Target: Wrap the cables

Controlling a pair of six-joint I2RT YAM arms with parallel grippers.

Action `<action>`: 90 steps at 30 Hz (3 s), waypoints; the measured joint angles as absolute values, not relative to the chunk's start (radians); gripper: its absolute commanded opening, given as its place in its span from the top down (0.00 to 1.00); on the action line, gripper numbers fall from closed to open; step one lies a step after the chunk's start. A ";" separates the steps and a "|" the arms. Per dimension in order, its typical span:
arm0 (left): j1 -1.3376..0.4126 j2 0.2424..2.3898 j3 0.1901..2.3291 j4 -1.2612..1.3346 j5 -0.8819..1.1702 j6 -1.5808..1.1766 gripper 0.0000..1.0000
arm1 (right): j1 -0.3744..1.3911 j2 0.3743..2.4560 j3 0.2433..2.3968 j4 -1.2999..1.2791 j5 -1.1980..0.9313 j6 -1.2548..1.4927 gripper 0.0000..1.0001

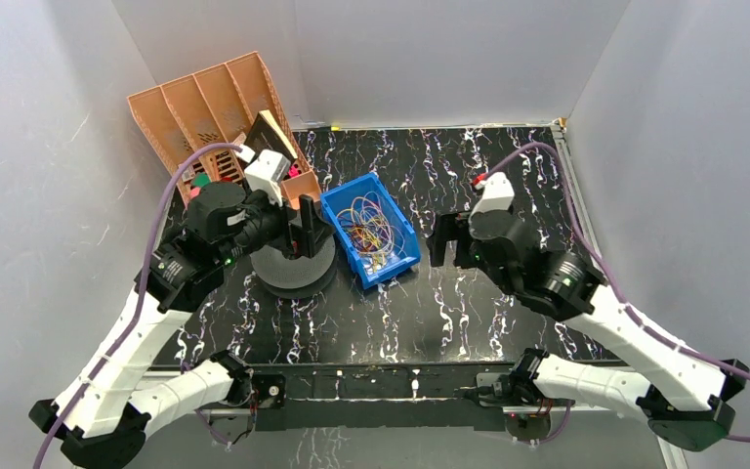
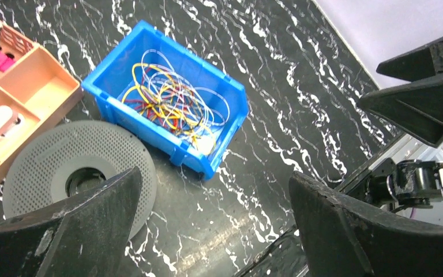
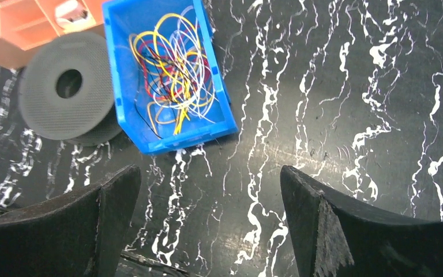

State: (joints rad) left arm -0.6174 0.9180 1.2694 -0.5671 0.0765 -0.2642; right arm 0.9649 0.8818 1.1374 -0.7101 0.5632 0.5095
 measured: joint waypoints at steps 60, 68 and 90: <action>-0.617 0.780 0.767 -0.493 0.041 -0.329 0.02 | 0.648 1.888 1.558 -0.582 0.121 0.262 0.57; -0.617 0.791 0.767 -0.493 0.041 -0.326 0.02 | 0.649 1.888 1.558 -0.577 0.163 0.255 0.87; -0.617 0.806 0.767 -0.493 0.021 -0.321 0.02 | 0.373 1.726 1.355 -0.547 0.293 0.316 0.87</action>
